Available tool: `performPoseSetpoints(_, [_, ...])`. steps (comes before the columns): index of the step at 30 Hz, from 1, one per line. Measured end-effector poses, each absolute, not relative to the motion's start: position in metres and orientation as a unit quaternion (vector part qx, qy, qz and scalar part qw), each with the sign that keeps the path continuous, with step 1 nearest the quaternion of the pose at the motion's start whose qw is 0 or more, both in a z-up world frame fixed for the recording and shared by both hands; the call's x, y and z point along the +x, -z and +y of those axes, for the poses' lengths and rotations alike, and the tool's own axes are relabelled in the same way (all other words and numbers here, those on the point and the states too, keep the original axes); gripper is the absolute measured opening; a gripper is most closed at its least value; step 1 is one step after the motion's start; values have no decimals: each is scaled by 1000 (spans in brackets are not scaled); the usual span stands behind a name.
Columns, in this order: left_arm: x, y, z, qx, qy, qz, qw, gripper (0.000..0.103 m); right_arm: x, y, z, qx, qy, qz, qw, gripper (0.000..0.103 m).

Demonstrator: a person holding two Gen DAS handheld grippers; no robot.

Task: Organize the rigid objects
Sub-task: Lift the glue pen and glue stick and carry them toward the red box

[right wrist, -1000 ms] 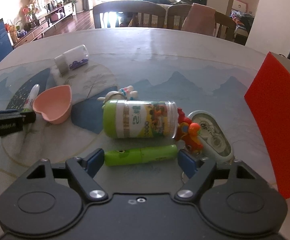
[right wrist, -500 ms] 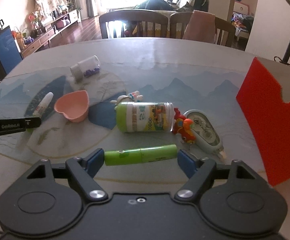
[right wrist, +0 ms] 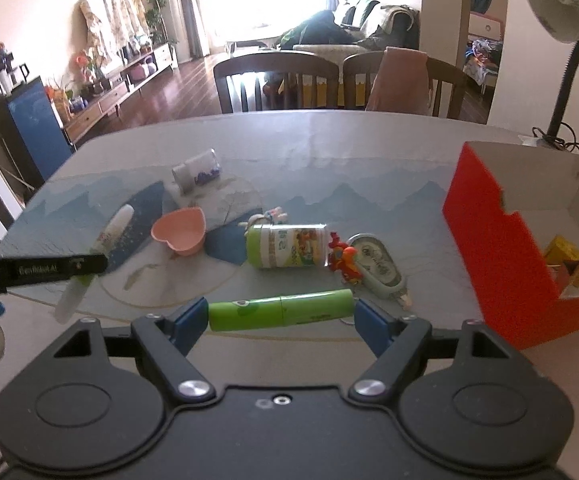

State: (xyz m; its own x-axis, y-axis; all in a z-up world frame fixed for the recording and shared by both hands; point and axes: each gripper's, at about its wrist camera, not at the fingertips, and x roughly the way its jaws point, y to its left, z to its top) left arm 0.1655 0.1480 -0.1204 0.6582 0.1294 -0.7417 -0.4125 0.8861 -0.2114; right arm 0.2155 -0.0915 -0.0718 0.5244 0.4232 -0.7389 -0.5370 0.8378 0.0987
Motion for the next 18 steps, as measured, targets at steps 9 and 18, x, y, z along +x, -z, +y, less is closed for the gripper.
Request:
performPoseSetpoints(9, [163, 88, 106, -178, -119, 382, 899, 17, 213, 47, -126, -66, -282, 393, 873, 79])
performPoseSetpoints(18, [184, 57, 57, -163, -86, 371, 910, 17, 228, 29, -167, -61, -279, 377, 881, 79])
